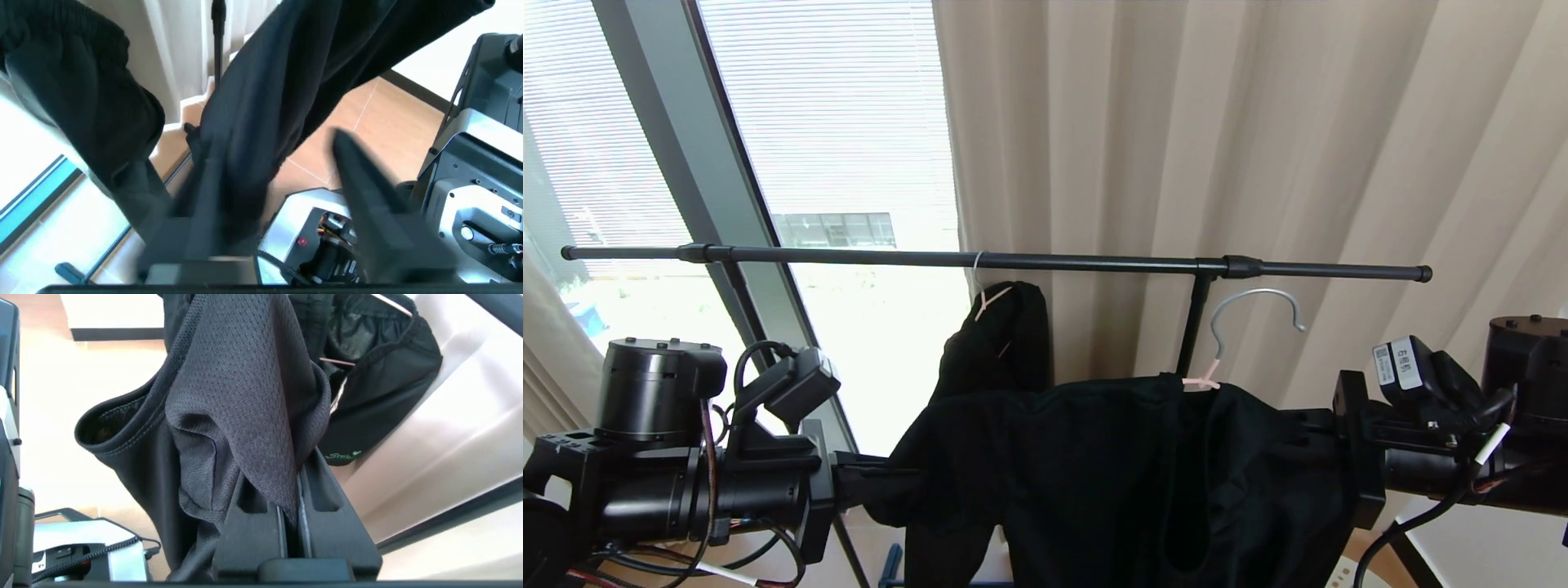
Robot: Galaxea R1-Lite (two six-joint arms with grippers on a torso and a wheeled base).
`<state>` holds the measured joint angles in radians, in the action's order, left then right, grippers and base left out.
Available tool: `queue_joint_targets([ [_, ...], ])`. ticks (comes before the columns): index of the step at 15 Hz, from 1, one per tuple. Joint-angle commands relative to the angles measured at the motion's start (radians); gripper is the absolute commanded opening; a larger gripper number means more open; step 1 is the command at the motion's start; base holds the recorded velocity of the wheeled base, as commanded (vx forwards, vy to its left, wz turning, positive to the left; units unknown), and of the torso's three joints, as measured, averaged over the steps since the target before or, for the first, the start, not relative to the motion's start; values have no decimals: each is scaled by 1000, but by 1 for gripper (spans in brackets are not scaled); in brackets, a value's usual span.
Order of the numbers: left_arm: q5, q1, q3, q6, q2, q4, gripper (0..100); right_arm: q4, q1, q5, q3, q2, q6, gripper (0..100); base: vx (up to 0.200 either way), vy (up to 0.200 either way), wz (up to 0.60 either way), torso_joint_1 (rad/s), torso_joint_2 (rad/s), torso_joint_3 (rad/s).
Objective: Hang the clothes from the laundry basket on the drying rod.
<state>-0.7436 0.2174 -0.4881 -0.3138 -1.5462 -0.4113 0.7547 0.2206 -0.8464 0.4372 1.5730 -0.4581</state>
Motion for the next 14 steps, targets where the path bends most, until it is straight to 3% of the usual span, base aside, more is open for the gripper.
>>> queue_joint_targets([
  [1,0,-30,19,-1,20,0,0,0,-10,0,3,2,-1,0,0,0,0,0,0,0],
  [11,-6,-174,79,-2,75,-1,0,2,-44,-2,11,10,-1,0,0,0,0,0,0,0],
  [14,-6,-181,82,-2,83,0,0,0,-66,-49,17,10,-1,0,0,0,0,0,0,0],
])
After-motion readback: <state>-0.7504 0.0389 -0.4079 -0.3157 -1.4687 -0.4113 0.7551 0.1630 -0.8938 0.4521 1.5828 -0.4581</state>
